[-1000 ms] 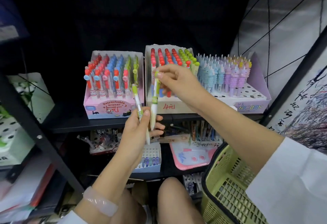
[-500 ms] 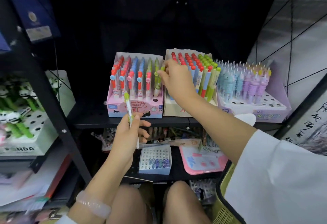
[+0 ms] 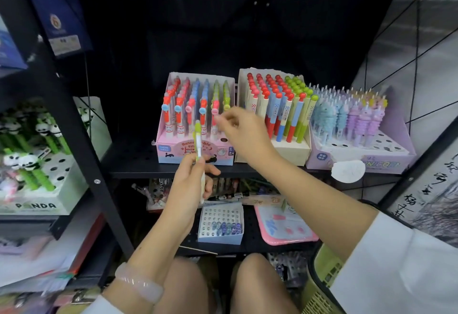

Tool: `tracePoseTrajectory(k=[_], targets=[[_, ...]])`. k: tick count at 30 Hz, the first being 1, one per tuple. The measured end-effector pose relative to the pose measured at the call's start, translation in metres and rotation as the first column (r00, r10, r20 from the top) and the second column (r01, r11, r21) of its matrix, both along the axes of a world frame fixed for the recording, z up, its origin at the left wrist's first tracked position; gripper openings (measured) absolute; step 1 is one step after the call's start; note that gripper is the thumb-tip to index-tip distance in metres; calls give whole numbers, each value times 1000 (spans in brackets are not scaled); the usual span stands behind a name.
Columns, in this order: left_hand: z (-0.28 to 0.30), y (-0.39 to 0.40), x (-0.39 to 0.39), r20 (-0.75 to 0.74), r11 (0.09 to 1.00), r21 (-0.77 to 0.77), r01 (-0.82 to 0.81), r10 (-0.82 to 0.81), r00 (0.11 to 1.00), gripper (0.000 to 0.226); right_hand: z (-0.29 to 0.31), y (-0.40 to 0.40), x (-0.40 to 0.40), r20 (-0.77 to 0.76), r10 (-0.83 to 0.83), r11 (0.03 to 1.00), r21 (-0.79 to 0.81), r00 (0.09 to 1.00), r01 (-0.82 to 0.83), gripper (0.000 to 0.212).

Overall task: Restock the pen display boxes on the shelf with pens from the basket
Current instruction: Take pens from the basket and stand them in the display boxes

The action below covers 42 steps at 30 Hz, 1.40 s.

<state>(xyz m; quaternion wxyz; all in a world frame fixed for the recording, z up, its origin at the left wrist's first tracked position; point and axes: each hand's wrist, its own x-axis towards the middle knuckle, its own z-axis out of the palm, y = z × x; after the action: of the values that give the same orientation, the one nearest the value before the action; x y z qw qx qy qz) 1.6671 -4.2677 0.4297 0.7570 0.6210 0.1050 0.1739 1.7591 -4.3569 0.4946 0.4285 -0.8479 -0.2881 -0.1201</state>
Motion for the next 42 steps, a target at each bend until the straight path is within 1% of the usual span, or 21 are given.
tracePoseTrajectory(k=[2, 3, 5, 8, 11, 12, 13, 14, 16, 17, 19, 20, 24, 26, 27, 29, 30, 33, 37, 39, 42], targets=[[-2, -3, 2, 11, 999, 27, 23, -23, 1000, 19, -7, -1, -12, -186, 169, 985, 61, 968, -160, 20], [-2, -5, 3, 12, 999, 36, 26, -27, 1000, 20, -10, -2, -15, -253, 215, 976, 95, 943, -197, 17], [-3, -6, 4, 18, 998, 49, 33, -34, 999, 21, -12, -5, -18, -327, 248, 967, 146, 912, -210, 12], [-5, -6, 5, 25, 994, 99, 48, -51, 998, 21, -11, -7, -20, -345, 240, 968, 152, 907, -198, 7], [-5, -5, 5, 31, 989, 141, 35, -40, 999, 20, -8, -8, -17, -317, 240, 969, 139, 917, -206, 18], [-4, -5, 5, 32, 991, 134, 32, -36, 999, 21, -8, -9, -16, -320, 250, 965, 156, 914, -209, 17], [-4, -4, 5, 34, 991, 132, 27, -32, 999, 23, -8, -10, -14, -343, 275, 957, 190, 898, -220, 12], [-3, -4, 4, 35, 989, 146, 22, -27, 999, 24, -7, -11, -12, -376, 307, 945, 232, 874, -232, 13], [-2, -3, 3, 39, 983, 185, 7, -14, 999, 22, -8, -13, -11, -437, 371, 913, 335, 819, -234, 33], [-2, -3, 2, 42, 982, 190, -8, 0, 999, 18, -9, -13, -11, -446, 383, 899, 381, 809, -215, 34], [-2, -3, 3, 48, 985, 169, -45, 38, 998, 12, -11, -14, -11, -437, 380, 881, 440, 815, -175, 25], [-1, -3, 4, 47, 985, 162, -56, 49, 998, 11, -12, -14, -10, -434, 366, 883, 442, 823, -160, 21], [0, -4, 5, 46, 985, 171, -38, 31, 998, 9, -8, -14, -6, -387, 292, 915, 380, 874, -137, 17], [-2, -1, 4, 48, 979, 201, -39, 30, 998, 13, 2, -15, -2, -285, 236, 916, 386, 929, -114, 14], [-3, 1, 4, 47, 973, 226, -47, 37, 998, 16, 7, -17, 2, -225, 199, 911, 401, 954, -96, 8], [-4, 6, 2, 37, 964, 258, -66, 58, 998, 20, 15, -20, 9, -120, 118, 908, 414, 986, -59, 4], [-4, 8, 1, 28, 963, 258, -73, 68, 997, 21, 16, -20, 11, -85, 82, 921, 387, 993, -43, 2], [-6, 13, -1, -1, 967, 246, -74, 77, 997, 21, 12, -18, 15, -3, 5, 955, 296, 1000, -4, 10], [-8, 17, -1, -10, 965, 251, -70, 74, 997, 23, 18, -18, 18, 64, -58, 927, 374, 996, 30, 17], [-8, 17, -1, -14, 965, 255, -66, 72, 997, 24, 18, -16, 19, 93, -67, 951, 306, 993, 35, 17], [-7, 16, -1, -9, 966, 250, -63, 68, 998, 25, 10, -10, 22, 77, -63, 997, 54, 995, 59, 19]])
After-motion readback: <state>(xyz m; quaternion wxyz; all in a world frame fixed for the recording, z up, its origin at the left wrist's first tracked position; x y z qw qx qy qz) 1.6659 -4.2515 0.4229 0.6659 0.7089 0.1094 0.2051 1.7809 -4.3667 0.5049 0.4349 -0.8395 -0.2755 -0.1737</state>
